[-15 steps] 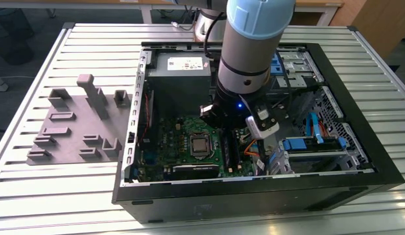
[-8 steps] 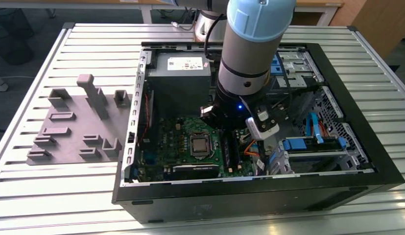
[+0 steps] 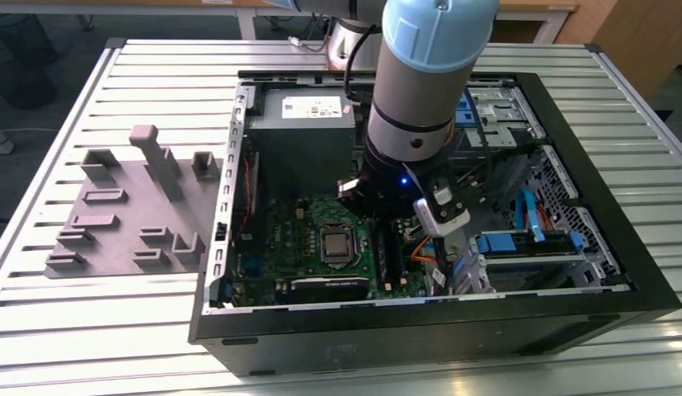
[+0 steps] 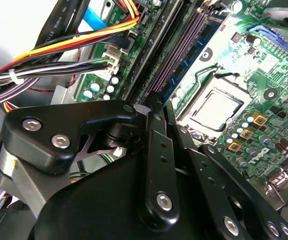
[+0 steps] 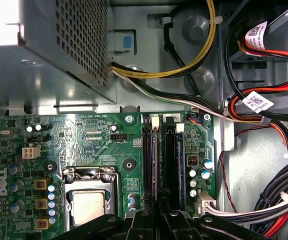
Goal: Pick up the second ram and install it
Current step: 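Insert the second ram into the second slot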
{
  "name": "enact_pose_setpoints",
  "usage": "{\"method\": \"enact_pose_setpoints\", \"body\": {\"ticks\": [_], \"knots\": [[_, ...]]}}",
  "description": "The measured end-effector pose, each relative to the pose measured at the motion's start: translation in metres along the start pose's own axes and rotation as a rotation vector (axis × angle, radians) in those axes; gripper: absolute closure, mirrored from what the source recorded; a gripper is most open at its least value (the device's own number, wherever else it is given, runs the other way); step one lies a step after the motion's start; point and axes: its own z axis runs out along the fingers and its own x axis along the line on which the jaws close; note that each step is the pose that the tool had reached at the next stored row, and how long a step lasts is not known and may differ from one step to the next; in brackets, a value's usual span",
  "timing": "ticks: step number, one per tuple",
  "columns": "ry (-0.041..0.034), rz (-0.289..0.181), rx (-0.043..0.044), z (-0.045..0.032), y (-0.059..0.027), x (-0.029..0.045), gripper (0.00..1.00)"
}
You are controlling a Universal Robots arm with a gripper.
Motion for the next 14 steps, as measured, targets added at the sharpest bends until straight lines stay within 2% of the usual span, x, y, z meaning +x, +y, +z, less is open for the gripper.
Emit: {"method": "enact_pose_setpoints", "body": {"ticks": [14], "knots": [[0.0000, 0.001, -0.0009, 0.0005, 0.0001, -0.0012, 0.86]]}}
